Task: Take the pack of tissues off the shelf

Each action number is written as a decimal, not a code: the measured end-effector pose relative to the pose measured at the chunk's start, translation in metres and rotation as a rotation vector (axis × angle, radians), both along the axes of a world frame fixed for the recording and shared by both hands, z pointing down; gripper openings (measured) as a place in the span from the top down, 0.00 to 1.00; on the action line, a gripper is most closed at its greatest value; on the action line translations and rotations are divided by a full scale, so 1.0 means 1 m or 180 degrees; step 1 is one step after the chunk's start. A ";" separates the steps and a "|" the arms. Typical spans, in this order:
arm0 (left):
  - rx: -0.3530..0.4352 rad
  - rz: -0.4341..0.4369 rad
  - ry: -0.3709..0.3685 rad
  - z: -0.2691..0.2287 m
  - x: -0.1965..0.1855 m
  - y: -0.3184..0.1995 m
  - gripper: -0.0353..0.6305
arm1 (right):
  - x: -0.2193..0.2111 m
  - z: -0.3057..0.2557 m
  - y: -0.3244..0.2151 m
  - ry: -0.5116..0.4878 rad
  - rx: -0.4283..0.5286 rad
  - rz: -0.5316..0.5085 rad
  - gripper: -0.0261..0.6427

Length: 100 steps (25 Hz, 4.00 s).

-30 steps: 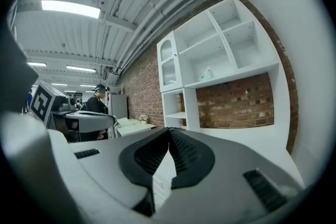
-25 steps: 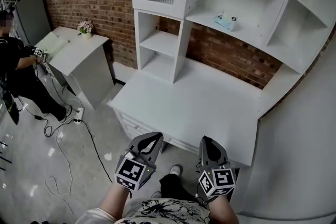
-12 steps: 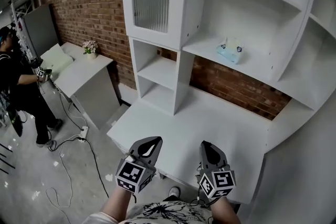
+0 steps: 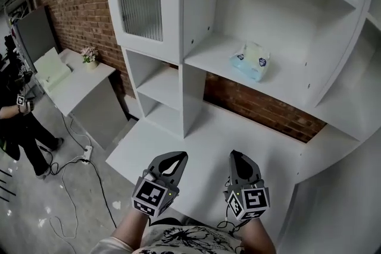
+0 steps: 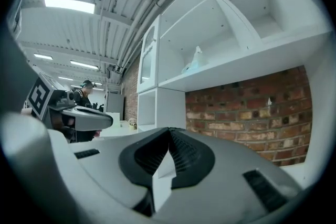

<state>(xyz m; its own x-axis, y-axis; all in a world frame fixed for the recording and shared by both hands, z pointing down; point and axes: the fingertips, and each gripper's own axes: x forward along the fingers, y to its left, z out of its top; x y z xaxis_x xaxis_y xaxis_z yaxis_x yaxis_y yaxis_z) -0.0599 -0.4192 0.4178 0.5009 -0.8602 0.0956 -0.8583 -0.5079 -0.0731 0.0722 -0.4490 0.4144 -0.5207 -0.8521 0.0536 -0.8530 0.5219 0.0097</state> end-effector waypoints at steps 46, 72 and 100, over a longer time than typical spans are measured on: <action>0.0244 0.0858 0.0060 -0.043 -0.006 -0.108 0.93 | -0.010 -0.178 -0.094 0.0487 0.1078 0.1070 0.94; -0.0011 0.0637 0.0179 -0.006 -0.042 -0.082 0.93 | -0.031 0.010 -0.041 0.0378 0.0030 0.0978 0.95; -0.0069 0.0611 0.0251 0.004 -0.036 -0.101 0.93 | -0.030 0.019 -0.052 0.0362 -0.0050 0.0912 0.95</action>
<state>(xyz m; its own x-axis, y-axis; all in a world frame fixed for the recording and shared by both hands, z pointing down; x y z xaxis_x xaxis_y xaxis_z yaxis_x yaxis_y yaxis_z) -0.0960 -0.5203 0.4222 0.6620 -0.7465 0.0670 -0.7483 -0.6633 0.0031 0.0420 -0.5008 0.4332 -0.2493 -0.9619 0.1120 -0.9593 0.2612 0.1074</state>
